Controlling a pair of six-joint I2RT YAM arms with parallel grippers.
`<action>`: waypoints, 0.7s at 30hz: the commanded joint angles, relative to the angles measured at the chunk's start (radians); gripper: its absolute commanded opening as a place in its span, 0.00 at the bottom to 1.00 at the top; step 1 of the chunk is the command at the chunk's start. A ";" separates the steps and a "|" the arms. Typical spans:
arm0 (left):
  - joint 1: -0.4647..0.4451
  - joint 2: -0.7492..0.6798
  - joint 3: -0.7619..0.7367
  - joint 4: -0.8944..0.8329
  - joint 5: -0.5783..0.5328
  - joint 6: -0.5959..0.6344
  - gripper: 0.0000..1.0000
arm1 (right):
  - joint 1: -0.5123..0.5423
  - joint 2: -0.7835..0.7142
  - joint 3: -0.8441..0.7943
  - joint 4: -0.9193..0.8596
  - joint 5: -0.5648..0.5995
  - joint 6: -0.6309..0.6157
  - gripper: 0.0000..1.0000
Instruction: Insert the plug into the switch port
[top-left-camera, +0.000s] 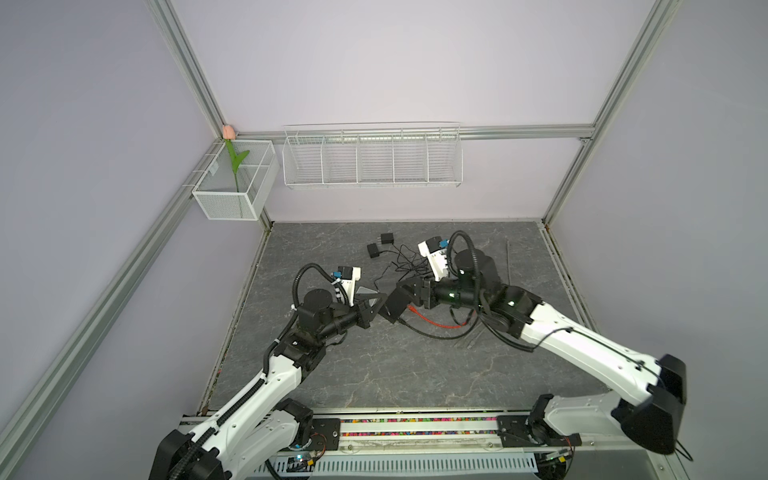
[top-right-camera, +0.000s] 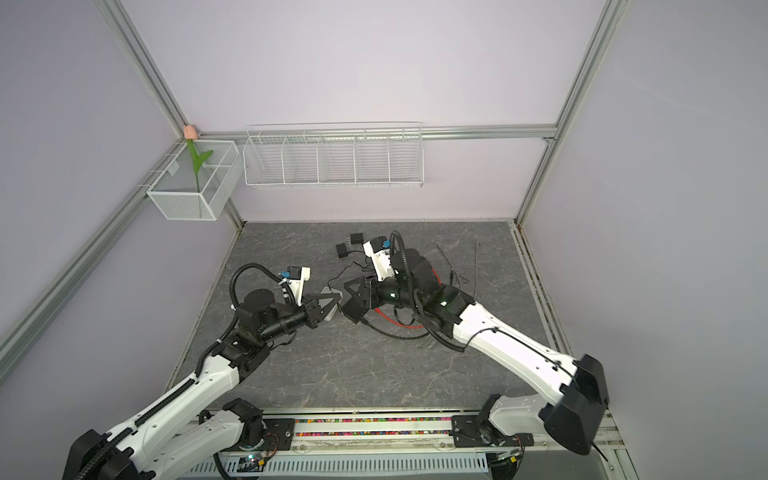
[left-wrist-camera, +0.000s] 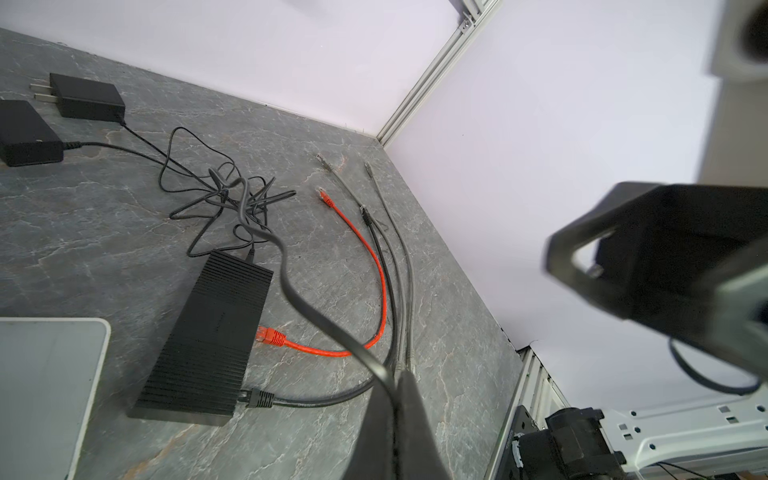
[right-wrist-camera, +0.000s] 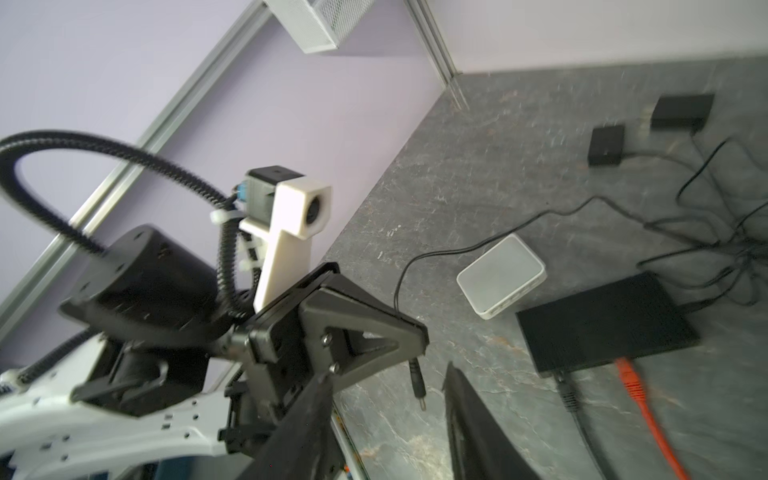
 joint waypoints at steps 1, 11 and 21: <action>0.002 -0.012 0.037 0.004 0.003 -0.003 0.00 | 0.003 -0.111 -0.127 -0.051 0.077 -0.140 0.84; 0.002 -0.015 0.064 -0.034 0.044 0.001 0.00 | 0.003 -0.108 -0.185 -0.078 -0.082 -0.279 0.89; 0.002 -0.022 0.062 -0.054 0.059 0.001 0.00 | 0.008 0.154 0.010 -0.186 -0.264 -0.401 0.72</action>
